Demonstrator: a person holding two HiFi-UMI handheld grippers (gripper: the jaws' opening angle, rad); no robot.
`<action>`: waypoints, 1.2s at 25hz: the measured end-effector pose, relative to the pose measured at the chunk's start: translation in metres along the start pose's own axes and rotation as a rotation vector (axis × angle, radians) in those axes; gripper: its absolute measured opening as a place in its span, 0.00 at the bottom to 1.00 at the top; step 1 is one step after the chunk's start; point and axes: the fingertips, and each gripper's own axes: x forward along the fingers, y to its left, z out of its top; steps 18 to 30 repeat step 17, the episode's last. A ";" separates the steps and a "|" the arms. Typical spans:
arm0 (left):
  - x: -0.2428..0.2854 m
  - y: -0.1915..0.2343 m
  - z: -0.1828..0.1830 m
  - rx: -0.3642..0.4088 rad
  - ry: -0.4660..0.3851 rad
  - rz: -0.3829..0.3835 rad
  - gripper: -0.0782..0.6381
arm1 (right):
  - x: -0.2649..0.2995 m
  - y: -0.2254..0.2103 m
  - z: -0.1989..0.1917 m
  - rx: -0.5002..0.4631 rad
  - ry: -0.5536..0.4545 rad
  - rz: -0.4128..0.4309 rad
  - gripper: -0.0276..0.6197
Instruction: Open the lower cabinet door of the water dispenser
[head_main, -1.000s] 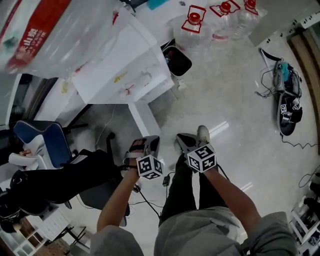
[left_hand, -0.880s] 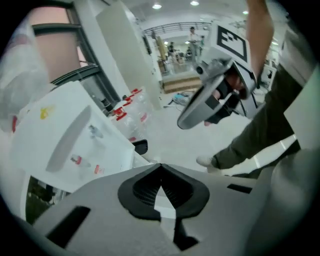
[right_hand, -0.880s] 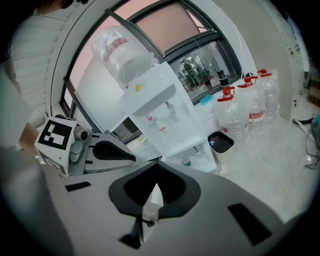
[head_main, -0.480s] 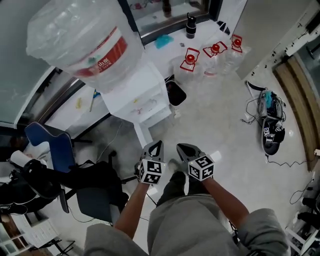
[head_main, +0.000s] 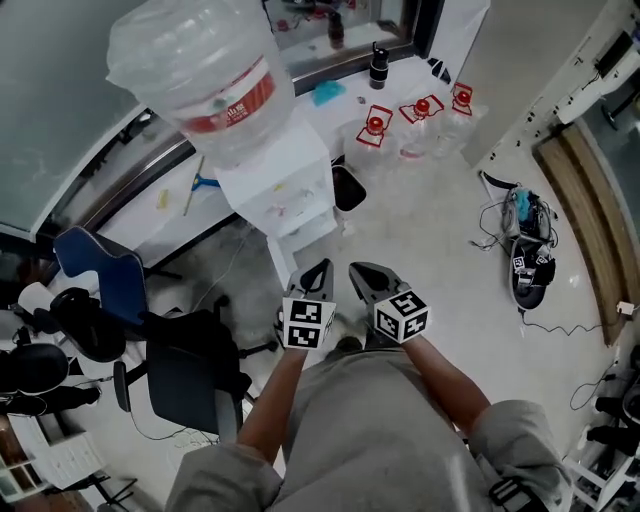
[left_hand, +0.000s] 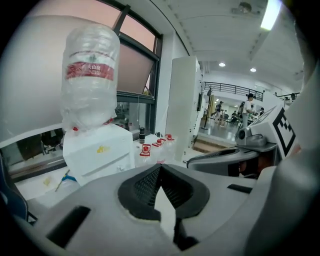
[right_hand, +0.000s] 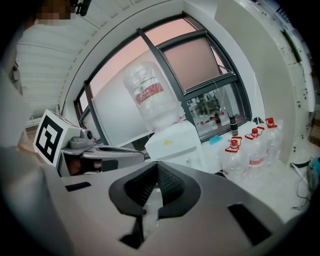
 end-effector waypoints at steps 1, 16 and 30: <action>-0.003 -0.002 0.003 -0.010 -0.008 -0.005 0.12 | -0.002 0.003 0.003 -0.002 -0.007 0.003 0.06; -0.019 -0.011 0.025 -0.143 -0.081 -0.112 0.12 | -0.001 0.012 0.024 -0.006 -0.051 -0.029 0.06; -0.019 -0.010 0.025 -0.150 -0.079 -0.115 0.12 | 0.001 0.012 0.024 -0.010 -0.049 -0.029 0.06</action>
